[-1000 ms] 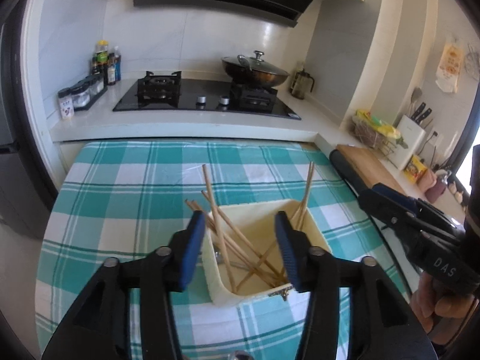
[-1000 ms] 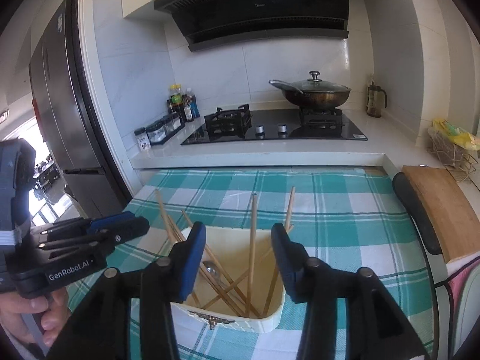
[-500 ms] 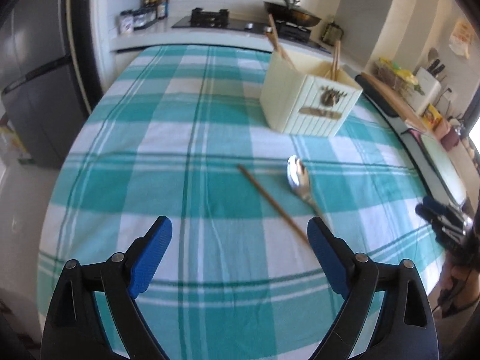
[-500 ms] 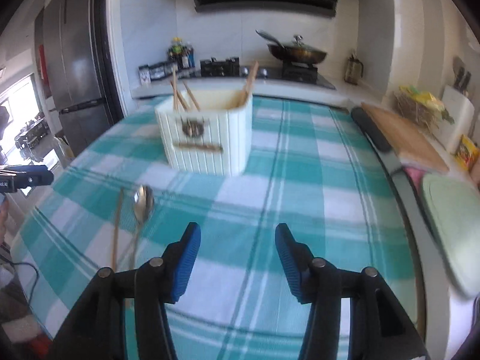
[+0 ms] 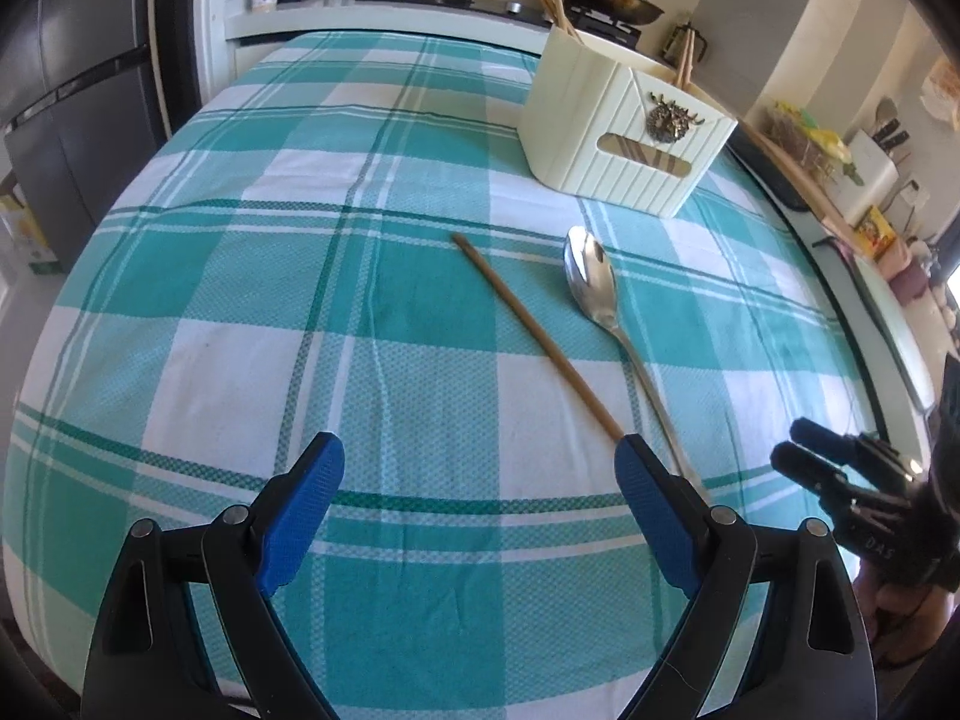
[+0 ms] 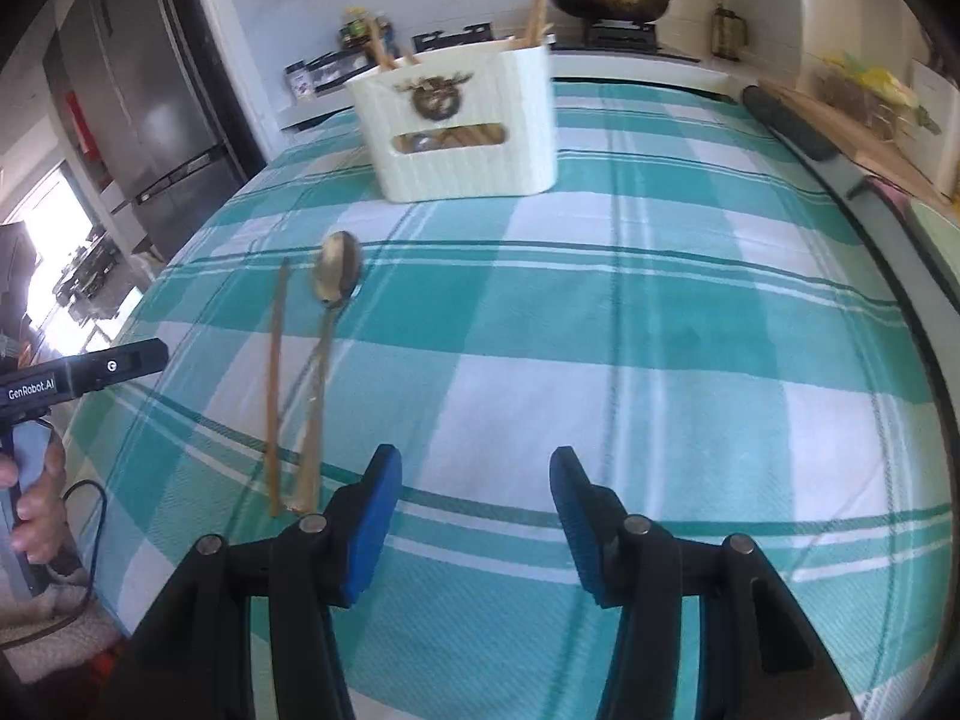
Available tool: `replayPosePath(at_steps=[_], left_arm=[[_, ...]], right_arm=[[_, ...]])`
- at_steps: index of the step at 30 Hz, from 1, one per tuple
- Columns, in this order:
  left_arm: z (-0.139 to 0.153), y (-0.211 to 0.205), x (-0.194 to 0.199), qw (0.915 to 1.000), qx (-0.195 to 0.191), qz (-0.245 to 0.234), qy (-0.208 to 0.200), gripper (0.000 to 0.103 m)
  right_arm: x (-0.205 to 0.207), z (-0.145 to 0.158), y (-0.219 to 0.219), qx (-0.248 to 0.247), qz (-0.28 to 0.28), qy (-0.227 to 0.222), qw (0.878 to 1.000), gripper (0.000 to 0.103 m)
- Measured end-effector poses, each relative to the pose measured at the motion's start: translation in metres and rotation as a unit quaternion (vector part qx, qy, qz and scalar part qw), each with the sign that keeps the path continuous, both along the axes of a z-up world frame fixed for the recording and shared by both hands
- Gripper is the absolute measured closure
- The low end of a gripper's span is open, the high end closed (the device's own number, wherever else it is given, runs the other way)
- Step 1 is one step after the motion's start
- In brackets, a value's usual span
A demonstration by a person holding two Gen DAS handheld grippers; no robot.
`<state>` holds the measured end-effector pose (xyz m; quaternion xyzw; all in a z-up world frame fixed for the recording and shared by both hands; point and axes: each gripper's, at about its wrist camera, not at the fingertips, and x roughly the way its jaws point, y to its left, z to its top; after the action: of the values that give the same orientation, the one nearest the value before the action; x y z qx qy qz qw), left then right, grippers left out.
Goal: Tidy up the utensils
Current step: 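Close the right tool on the handle of a silver spoon, then close the left tool on the last wooden chopstick while the right tool lifts the spoon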
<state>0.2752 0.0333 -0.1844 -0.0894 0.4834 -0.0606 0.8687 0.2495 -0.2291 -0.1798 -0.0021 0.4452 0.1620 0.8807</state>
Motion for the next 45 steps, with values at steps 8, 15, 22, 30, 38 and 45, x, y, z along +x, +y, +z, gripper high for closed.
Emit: replayPosePath(at_steps=[8, 15, 22, 30, 38, 45], left_arm=[[-0.008, 0.008, -0.013, 0.9998, 0.006, 0.018, 0.011, 0.011], [-0.009, -0.001, -0.009, 0.9998, 0.009, 0.012, 0.01, 0.011], [-0.01, -0.03, 0.013, 1.0, 0.005, 0.008, 0.003, 0.011], [-0.041, -0.098, 0.04, 0.9935, 0.11, -0.03, 0.001, 0.01], [-0.036, -0.08, 0.008, 0.981, 0.18, -0.065, -0.03, 0.008], [-0.035, -0.039, -0.011, 0.9812, 0.182, -0.064, -0.011, 0.006]], right_arm=[[0.04, -0.013, 0.097, -0.045, 0.113, 0.012, 0.993, 0.075], [0.068, -0.024, 0.113, -0.076, 0.098, 0.006, 0.992, 0.096], [0.062, -0.023, 0.062, -0.086, 0.007, 0.005, 0.996, 0.097], [0.032, -0.025, -0.011, -0.079, -0.079, 0.016, 0.994, 0.097], [0.01, -0.024, -0.044, -0.079, -0.106, 0.017, 0.991, 0.096], [0.004, -0.024, -0.049, -0.079, -0.109, 0.015, 0.991, 0.096]])
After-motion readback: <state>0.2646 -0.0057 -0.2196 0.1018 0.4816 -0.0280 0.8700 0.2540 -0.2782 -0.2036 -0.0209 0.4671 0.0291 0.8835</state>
